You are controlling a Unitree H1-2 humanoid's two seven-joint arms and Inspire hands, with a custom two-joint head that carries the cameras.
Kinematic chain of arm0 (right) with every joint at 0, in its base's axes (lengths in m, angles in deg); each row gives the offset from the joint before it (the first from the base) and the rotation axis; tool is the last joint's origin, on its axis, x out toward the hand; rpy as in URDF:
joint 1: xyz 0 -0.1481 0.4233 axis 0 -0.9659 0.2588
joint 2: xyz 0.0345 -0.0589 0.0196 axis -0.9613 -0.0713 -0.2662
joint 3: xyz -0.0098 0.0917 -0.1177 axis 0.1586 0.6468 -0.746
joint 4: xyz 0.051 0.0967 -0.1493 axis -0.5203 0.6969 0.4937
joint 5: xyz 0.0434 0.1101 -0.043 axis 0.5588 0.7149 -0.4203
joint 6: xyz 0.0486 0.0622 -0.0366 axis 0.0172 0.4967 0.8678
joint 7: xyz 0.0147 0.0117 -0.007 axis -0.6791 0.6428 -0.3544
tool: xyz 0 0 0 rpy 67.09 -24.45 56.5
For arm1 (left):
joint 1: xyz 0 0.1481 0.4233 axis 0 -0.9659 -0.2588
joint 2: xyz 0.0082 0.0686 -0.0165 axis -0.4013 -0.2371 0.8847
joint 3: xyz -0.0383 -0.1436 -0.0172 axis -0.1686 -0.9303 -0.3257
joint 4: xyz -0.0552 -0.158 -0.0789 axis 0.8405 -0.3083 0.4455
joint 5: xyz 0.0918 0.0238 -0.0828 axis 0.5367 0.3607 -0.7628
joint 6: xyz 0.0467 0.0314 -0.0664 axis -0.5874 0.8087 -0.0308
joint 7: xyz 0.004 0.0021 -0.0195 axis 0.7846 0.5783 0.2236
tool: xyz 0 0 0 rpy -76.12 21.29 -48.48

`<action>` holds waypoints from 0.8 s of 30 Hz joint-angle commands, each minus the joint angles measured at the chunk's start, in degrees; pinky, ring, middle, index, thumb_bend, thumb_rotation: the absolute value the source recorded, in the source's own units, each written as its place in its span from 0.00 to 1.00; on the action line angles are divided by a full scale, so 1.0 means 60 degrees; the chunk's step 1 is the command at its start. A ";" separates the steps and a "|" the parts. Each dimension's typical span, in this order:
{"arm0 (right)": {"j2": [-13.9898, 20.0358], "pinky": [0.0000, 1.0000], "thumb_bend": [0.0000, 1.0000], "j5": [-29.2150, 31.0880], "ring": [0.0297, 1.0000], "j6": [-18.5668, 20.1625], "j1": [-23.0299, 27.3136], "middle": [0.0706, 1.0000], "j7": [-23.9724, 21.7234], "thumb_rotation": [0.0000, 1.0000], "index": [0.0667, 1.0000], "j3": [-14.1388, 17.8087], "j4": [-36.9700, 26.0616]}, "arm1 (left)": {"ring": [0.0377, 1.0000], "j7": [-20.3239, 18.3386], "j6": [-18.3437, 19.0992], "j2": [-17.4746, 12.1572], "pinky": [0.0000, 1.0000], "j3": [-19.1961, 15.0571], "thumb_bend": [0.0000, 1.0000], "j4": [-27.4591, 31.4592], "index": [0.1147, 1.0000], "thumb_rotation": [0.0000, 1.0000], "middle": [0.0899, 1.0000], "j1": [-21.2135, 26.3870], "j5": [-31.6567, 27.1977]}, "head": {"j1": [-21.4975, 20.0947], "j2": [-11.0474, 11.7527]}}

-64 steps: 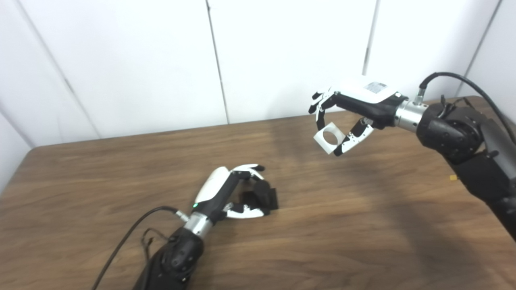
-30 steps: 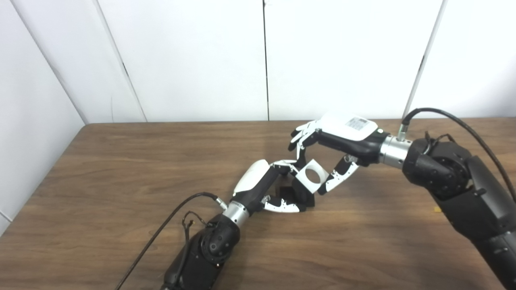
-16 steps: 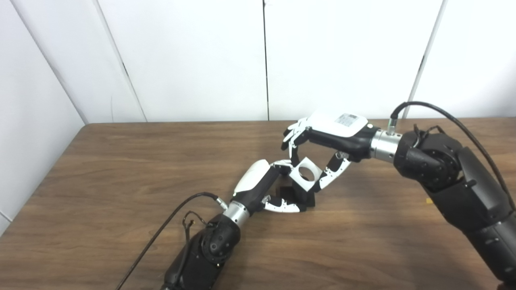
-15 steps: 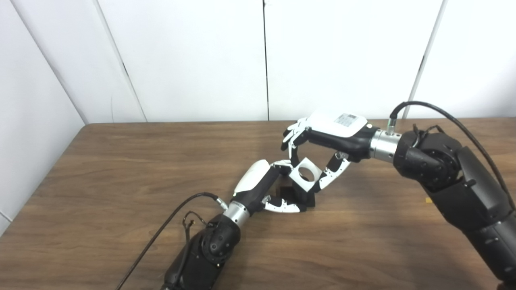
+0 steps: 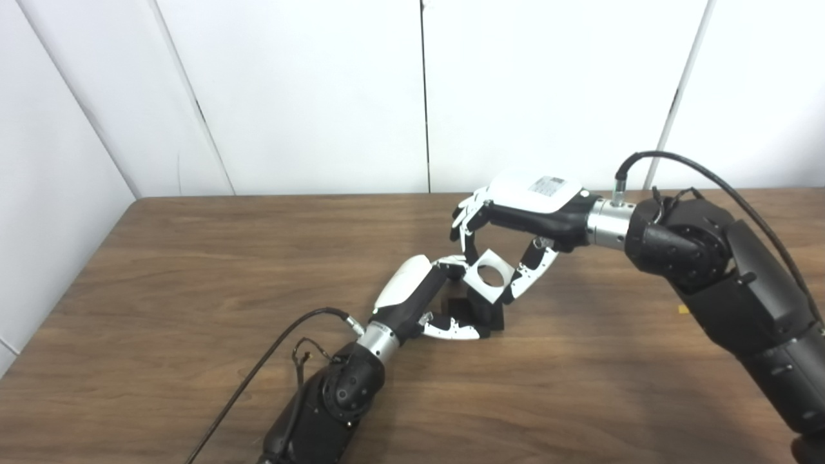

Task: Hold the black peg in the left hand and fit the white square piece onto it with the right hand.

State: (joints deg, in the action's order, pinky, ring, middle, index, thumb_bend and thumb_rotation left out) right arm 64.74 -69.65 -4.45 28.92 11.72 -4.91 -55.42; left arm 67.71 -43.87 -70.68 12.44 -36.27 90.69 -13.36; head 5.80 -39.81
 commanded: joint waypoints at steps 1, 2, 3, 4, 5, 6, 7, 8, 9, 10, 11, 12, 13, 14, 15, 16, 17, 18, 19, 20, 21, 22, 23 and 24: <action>-0.0006 0.89 0.52 0.0056 0.85 -0.0146 0.0609 0.73 0.0067 0.14 0.44 0.0080 -0.0082 | 0.85 -0.0271 0.0383 0.0093 0.75 0.0211 0.52 -0.0363 0.42 0.07 0.81 -0.0282 0.0132 | 0.0015 -0.0009; -0.0008 0.89 0.52 0.0047 0.85 -0.0138 0.0618 0.73 0.0057 0.14 0.44 0.0068 -0.0071 | 0.85 -0.0272 0.0373 0.0098 0.75 0.0204 0.52 -0.0377 0.42 0.07 0.81 -0.0281 0.0114 | 0.0015 -0.0009; -0.0005 0.89 0.52 0.0018 0.85 -0.0142 0.0629 0.73 0.0044 0.14 0.44 0.0047 -0.0059 | 0.85 -0.0277 0.0379 0.0101 0.75 0.0205 0.52 -0.0377 0.42 0.07 0.81 -0.0280 0.0112 | 0.0031 -0.0016; -0.0005 0.89 0.52 -0.0004 0.85 -0.0166 0.0634 0.73 0.0045 0.14 0.44 0.0028 -0.0035 | 0.85 -0.0267 0.0377 0.0100 0.75 0.0213 0.52 -0.0378 0.42 0.07 0.81 -0.0278 0.0132 | 0.0031 -0.0016; -0.0005 0.88 0.52 -0.0028 0.85 -0.0194 0.0642 0.73 0.0041 0.14 0.44 -0.0001 -0.0004 | 0.85 -0.0259 0.0385 0.0094 0.75 0.0226 0.52 -0.0365 0.42 0.07 0.81 -0.0277 0.0165 | 0.0031 -0.0016; -0.0002 0.88 0.52 -0.0044 0.85 -0.0200 0.0642 0.73 0.0024 0.14 0.44 -0.0024 0.0011 | 0.85 -0.0272 0.0428 0.0092 0.75 0.0238 0.52 -0.0318 0.42 0.07 0.81 -0.0285 0.0191 | 0.0060 -0.0035; -0.0005 0.88 0.52 -0.0061 0.85 -0.0184 0.0645 0.74 -0.0002 0.14 0.44 -0.0052 0.0027 | 0.85 -0.0282 0.0467 0.0094 0.75 0.0241 0.52 -0.0279 0.42 0.07 0.81 -0.0292 0.0204 | 0.0060 -0.0035; -0.0010 0.89 0.52 -0.0070 0.85 -0.0176 0.0644 0.74 -0.0018 0.14 0.44 -0.0073 0.0042 | 0.85 -0.0288 0.0507 0.0101 0.74 0.0242 0.52 -0.0243 0.42 0.07 0.81 -0.0301 0.0214 | 0.0090 -0.0042; -0.0024 0.89 0.52 -0.0069 0.86 -0.0174 0.0646 0.74 -0.0037 0.14 0.44 -0.0098 0.0065 | 0.85 -0.0290 0.0531 0.0106 0.74 0.0242 0.52 -0.0232 0.42 0.07 0.81 -0.0304 0.0219 | 0.0090 -0.0042; -0.0029 0.89 0.52 -0.0065 0.86 -0.0185 0.0647 0.74 -0.0049 0.14 0.44 -0.0117 0.0082 | 0.85 -0.0286 0.0545 0.0114 0.74 0.0244 0.52 -0.0228 0.42 0.07 0.81 -0.0307 0.0221 | 0.0122 -0.0061; -0.0040 0.89 0.52 -0.0069 0.86 -0.0210 0.0647 0.74 -0.0044 0.14 0.44 -0.0139 0.0110 | 0.85 -0.0286 0.0569 0.0121 0.75 0.0241 0.52 -0.0224 0.42 0.07 0.81 -0.0309 0.0219 | 0.0122 -0.0061; -0.0049 0.89 0.52 -0.0085 0.86 -0.0224 0.0650 0.74 -0.0045 0.14 0.44 -0.0161 0.0130 | 0.85 -0.0288 0.0599 0.0129 0.74 0.0234 0.52 -0.0214 0.42 0.07 0.81 -0.0314 0.0210 | 0.0146 -0.0073; -0.0059 0.89 0.52 -0.0099 0.86 -0.0242 0.0653 0.74 -0.0041 0.14 0.44 -0.0185 0.0156 | 0.85 -0.0288 0.0614 0.0135 0.74 0.0225 0.52 -0.0209 0.42 0.07 0.81 -0.0319 0.0193 | 0.0161 -0.0075; -0.0073 0.89 0.52 -0.0112 0.86 -0.0255 0.0656 0.74 -0.0036 0.14 0.44 -0.0206 0.0186 | 0.85 -0.0286 0.0621 0.0137 0.74 0.0217 0.52 -0.0206 0.42 0.07 0.81 -0.0322 0.0179 | 0.0161 -0.0075; -0.0079 0.89 0.52 -0.0117 0.86 -0.0263 0.0657 0.74 -0.0033 0.14 0.44 -0.0218 0.0203 | 0.85 -0.0283 0.0626 0.0138 0.74 0.0215 0.52 -0.0202 0.42 0.07 0.81 -0.0325 0.0171 | 0.0170 -0.0081; -0.0089 0.89 0.52 -0.0118 0.86 -0.0260 0.0656 0.74 -0.0039 0.14 0.44 -0.0232 0.0222 | 0.85 -0.0277 0.0619 0.0135 0.74 0.0217 0.52 -0.0204 0.42 0.07 0.81 -0.0325 0.0169 | 0.0178 -0.0082; -0.0104 0.89 0.52 -0.0129 0.86 -0.0274 0.0657 0.74 -0.0042 0.14 0.44 -0.0258 0.0254 | 0.85 -0.0274 0.0618 0.0124 0.74 0.0228 0.52 -0.0201 0.42 0.07 0.81 -0.0324 0.0184 | 0.0184 -0.0084; -0.0121 0.89 0.52 -0.0142 0.86 -0.0295 0.0657 0.74 -0.0040 0.14 0.44 -0.0285 0.0294 | 0.85 -0.0271 0.0617 0.0117 0.74 0.0236 0.52 -0.0199 0.42 0.07 0.81 -0.0323 0.0196 | 0.0192 -0.0088; -0.0139 0.89 0.52 -0.0158 0.86 -0.0297 0.0656 0.74 -0.0044 0.14 0.44 -0.0308 0.0324 | 0.85 -0.0264 0.0607 0.0112 0.74 0.0239 0.52 -0.0200 0.42 0.07 0.81 -0.0323 0.0200 | 0.0192 -0.0088; -0.0162 0.89 0.52 -0.0178 0.86 -0.0302 0.0652 0.74 -0.0039 0.14 0.44 -0.0329 0.0357 | 0.85 -0.0259 0.0595 0.0109 0.74 0.0236 0.52 -0.0202 0.42 0.07 0.81 -0.0326 0.0192 | 0.0204 -0.0088; -0.0182 0.89 0.52 -0.0197 0.86 -0.0303 0.0648 0.74 -0.0036 0.14 0.44 -0.0349 0.0381 | 0.85 -0.0241 0.0570 0.0111 0.74 0.0231 0.52 -0.0216 0.42 0.07 0.81 -0.0328 0.0183 | 0.0212 -0.0092; -0.0201 0.89 0.52 -0.0220 0.86 -0.0295 0.0642 0.74 -0.0041 0.14 0.44 -0.0370 0.0392 | 0.85 -0.0218 0.0546 0.0113 0.74 0.0228 0.52 -0.0229 0.42 0.07 0.81 -0.0329 0.0184 | 0.0219 -0.0097; -0.0220 0.89 0.52 -0.0254 0.86 -0.0294 0.0640 0.74 -0.0043 0.14 0.44 -0.0396 0.0403 | 0.85 -0.0224 0.0574 0.0111 0.74 0.0234 0.52 -0.0213 0.42 0.07 0.80 -0.0331 0.0198 | 0.0219 -0.0097; -0.0236 0.89 0.52 -0.0283 0.86 -0.0304 0.0642 0.74 -0.0039 0.14 0.44 -0.0421 0.0415 | 0.85 -0.0244 0.0615 0.0105 0.74 0.0244 0.52 -0.0189 0.42 0.07 0.81 -0.0332 0.0214 | 0.0219 -0.0097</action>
State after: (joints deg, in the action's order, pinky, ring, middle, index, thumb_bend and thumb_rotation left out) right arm 63.62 -71.34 -5.05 29.28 10.90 -7.70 -51.96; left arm 68.25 -42.83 -70.33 12.47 -35.80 90.49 -13.22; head 7.03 -40.34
